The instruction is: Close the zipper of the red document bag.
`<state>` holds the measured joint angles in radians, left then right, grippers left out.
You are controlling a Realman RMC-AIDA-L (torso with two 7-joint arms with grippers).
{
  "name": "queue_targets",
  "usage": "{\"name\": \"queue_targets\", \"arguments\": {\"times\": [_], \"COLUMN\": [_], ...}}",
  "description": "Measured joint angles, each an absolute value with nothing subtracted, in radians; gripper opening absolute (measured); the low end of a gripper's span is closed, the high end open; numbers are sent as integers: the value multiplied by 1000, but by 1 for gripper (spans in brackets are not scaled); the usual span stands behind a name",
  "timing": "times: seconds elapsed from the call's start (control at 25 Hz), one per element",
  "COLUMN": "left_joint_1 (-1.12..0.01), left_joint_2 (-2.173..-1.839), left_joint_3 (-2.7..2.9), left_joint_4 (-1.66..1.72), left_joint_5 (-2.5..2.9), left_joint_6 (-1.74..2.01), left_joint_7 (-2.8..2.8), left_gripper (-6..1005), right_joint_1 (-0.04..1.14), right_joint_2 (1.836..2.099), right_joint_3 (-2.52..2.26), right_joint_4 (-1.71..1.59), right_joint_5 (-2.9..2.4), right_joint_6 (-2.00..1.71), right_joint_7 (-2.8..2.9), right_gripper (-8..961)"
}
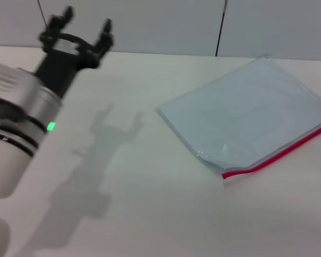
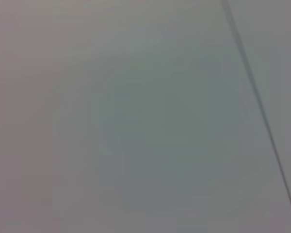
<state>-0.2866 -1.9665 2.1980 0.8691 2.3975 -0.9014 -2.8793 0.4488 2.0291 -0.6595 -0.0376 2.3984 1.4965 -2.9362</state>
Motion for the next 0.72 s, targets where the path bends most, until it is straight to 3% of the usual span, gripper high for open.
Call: {"name": "queue_targets", "arguments": {"times": [0.16, 0.32, 0.44, 0.72], "left_joint_1": [-319, -349, -379, -389], "left_joint_2": [-1952, -2003, -2031, -2032], "left_joint_3": [2221, 2222, 2223, 2237], "left_joint_4": [754, 612, 516, 498], "left_joint_5": [2367, 2358, 2337, 2253], "left_joint_6": [-1042, -1203, -1297, -1309], "left_joint_7": [-3003, -3000, -2998, -2996], "left_gripper": [725, 834, 838, 839], "right_joint_1": [449, 451, 451, 474], "right_joint_2": [2031, 2030, 2030, 2034], "right_joint_3": [-659, -658, -658, -663], "right_joint_4": [-19, 13, 20, 60], "right_joint_5": [2432, 2498, 2509, 2504], "right_joint_6": [1490, 1484, 1472, 1476], "right_joint_7": [-2904, -2821, -2777, -2754], "right_gripper": [890, 889, 889, 888]}}
